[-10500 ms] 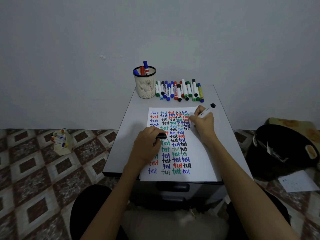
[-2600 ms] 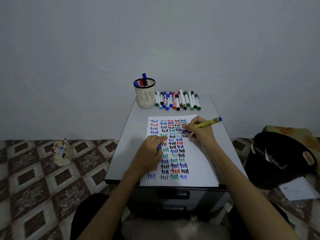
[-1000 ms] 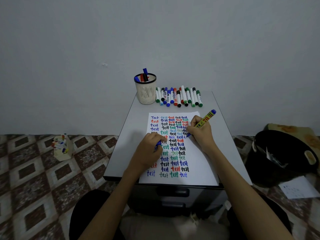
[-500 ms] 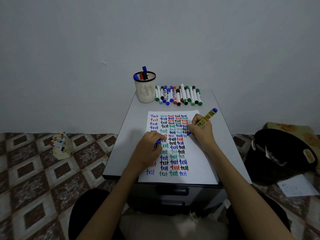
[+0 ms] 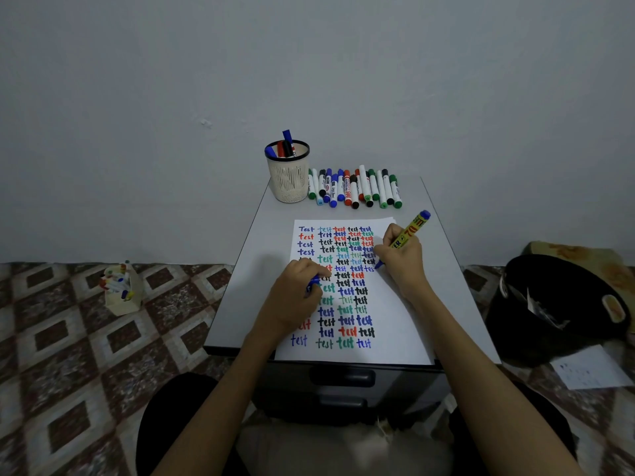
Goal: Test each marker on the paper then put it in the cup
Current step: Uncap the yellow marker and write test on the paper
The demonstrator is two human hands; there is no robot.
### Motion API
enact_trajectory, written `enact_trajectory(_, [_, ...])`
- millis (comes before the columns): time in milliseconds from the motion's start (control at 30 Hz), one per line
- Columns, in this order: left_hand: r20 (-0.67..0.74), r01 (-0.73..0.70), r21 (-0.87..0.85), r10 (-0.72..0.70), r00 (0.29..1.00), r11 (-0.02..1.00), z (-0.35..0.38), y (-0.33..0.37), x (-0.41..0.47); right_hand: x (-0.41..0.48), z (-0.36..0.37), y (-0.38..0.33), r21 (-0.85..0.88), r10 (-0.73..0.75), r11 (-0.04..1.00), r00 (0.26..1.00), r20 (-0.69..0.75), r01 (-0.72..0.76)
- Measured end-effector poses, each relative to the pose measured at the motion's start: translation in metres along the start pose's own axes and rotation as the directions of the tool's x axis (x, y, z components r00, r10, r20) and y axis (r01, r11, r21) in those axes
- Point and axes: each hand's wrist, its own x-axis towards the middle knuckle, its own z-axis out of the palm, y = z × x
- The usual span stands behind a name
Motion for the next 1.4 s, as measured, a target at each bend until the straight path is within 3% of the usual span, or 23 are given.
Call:
enact_trajectory(467, [-0.010,-0.003,-0.015,0.003,1.000,1.000,0.001,-0.002,0.000,0.000,-0.001,-0.001,0.021,0.015,1.000,0.999,0.046,-0.016])
enact_trajectory(667, [-0.108,0.051,0.078,-0.043,0.993,0.996,0.001,-0.005,-0.002,-0.002,-0.009,-0.002,0.374,0.066,0.926,0.997,-0.038,-0.047])
enact_trajectory(867, [-0.135,0.058,0.092,-0.045,0.990,0.994,0.003,-0.009,0.000,-0.007,-0.007,-0.012,0.456,0.067,0.888,0.998,0.019,-0.068])
enact_trajectory(967, [-0.122,0.070,-0.112,-0.084,0.989,0.991,-0.003,-0.005,0.001,-0.013,-0.008,-0.020,0.590,0.036,0.795,0.981,0.193,-0.145])
enact_trajectory(1100, [-0.129,0.097,-0.360,-0.153,0.980,0.928,-0.011,-0.004,-0.001,-0.027,-0.010,-0.026,0.572,-0.015,0.790,0.925,0.380,-0.222])
enact_trajectory(1233, [-0.095,0.178,-0.545,-0.272,0.958,0.819,-0.014,-0.004,-0.002,-0.035,-0.011,-0.020,0.550,0.010,0.805,0.932,0.361,-0.222])
enact_trajectory(1400, [-0.043,0.198,-0.613,-0.282,0.958,0.765,-0.015,-0.003,-0.003,-0.037,-0.010,-0.016,0.549,0.039,0.803,0.940,0.340,-0.231])
